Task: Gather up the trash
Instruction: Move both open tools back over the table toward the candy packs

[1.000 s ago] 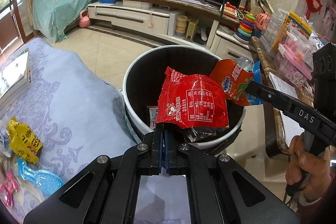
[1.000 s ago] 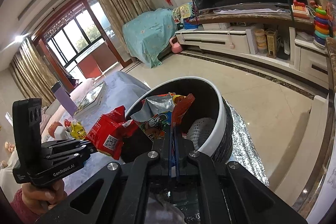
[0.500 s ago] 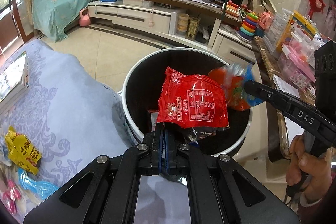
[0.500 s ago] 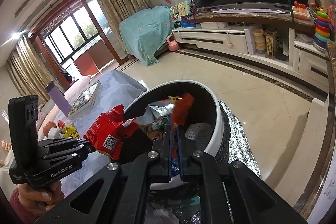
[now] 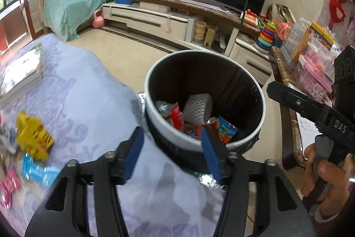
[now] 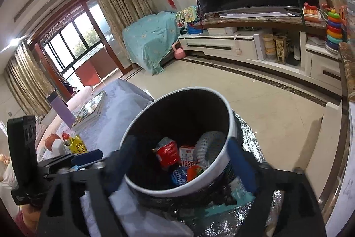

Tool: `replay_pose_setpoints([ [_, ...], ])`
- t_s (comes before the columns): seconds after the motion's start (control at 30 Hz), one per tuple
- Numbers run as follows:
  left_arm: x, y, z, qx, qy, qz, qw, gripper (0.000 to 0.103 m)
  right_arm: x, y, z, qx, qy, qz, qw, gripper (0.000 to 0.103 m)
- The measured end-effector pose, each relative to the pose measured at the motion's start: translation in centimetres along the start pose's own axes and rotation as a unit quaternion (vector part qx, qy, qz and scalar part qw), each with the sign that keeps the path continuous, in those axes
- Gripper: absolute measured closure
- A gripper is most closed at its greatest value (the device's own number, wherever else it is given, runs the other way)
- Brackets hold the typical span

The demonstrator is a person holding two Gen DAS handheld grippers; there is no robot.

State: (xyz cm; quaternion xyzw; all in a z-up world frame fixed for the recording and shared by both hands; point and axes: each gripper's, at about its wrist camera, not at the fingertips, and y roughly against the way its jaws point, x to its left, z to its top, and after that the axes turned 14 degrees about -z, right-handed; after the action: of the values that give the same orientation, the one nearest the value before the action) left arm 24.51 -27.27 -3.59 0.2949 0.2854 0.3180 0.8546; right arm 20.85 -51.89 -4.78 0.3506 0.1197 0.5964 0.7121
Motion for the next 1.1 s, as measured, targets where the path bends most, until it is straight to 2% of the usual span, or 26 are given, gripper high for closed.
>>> replay_pose_setpoints([
  [0.27, 3.0, 4.5, -3.4, -0.038, 0.046, 0.019, 0.998, 0.037, 3.0, 1.0, -1.5, 0.006, 0.014, 0.024, 1.0, 0.009],
  [0.6, 7.0, 9.6, -7.6, -0.067, 0.1, 0.055, 0.9912, 0.036, 7.7, 1.1, -4.0, 0.025, 0.042, 0.062, 0.997, 0.009],
  [0.83, 10.2, 12.9, -10.5, -0.082, 0.132, 0.077, 0.9848, 0.035, 11.6, 1.0, -5.5, 0.034, 0.078, 0.086, 0.993, 0.009],
  [1.1, 12.8, 15.3, -12.7, -0.09, 0.147, 0.096, 0.9804, 0.035, 15.5, 0.9, -7.3, 0.045, 0.118, 0.115, 0.985, 0.009],
])
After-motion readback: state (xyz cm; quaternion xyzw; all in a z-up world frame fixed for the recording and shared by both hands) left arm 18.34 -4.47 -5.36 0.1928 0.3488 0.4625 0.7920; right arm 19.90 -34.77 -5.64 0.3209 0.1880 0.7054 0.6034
